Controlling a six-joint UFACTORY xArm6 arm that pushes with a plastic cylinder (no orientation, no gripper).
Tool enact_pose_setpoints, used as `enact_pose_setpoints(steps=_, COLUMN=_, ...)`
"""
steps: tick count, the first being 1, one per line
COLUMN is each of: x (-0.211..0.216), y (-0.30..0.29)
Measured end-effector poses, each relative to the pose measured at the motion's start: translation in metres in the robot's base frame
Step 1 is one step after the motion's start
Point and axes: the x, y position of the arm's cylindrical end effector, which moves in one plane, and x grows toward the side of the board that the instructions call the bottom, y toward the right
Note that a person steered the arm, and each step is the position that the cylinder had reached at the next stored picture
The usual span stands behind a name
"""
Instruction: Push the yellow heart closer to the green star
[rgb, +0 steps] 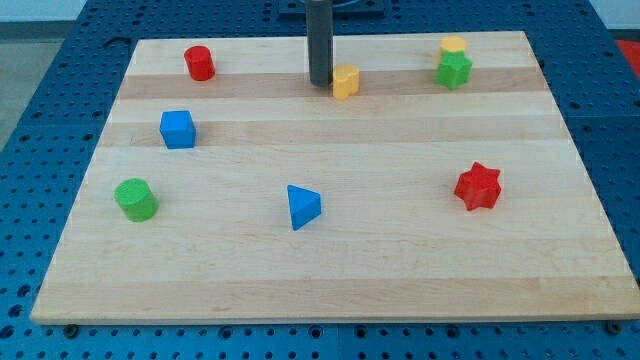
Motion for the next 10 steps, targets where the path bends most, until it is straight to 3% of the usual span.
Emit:
enact_pose_setpoints(steps=4, x=0.027, y=0.010)
enact_pose_setpoints(steps=5, x=0.005, y=0.025)
enact_pose_setpoints(steps=10, x=0.008, y=0.131)
